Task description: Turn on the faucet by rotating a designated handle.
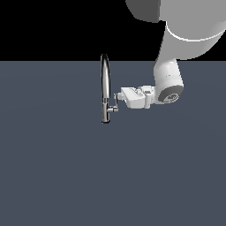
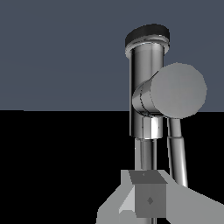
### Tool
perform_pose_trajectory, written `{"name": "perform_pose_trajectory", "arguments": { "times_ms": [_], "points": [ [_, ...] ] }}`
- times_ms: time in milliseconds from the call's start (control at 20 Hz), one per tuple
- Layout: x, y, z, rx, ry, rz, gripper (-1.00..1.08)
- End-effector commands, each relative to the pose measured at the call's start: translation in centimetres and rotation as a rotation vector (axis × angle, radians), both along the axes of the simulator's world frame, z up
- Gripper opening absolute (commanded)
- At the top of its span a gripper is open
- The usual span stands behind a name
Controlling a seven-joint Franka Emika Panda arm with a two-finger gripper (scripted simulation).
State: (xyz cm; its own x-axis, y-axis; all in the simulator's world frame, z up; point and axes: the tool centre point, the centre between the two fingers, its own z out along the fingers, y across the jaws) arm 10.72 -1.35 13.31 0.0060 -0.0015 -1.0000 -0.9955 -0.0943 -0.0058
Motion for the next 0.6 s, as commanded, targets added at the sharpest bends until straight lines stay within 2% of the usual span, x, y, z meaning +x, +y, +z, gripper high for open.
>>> {"name": "perform_pose_trajectory", "arguments": {
  "times_ms": [0,400,550],
  "points": [
    [-0.6,0.0,0.2,0.002,0.001,0.004,-1.0],
    [-2.1,-0.2,0.6,0.002,0.001,0.004,-1.0],
    [-2.1,0.4,0.3,0.004,0.001,0.008,-1.0]
  ]
}}
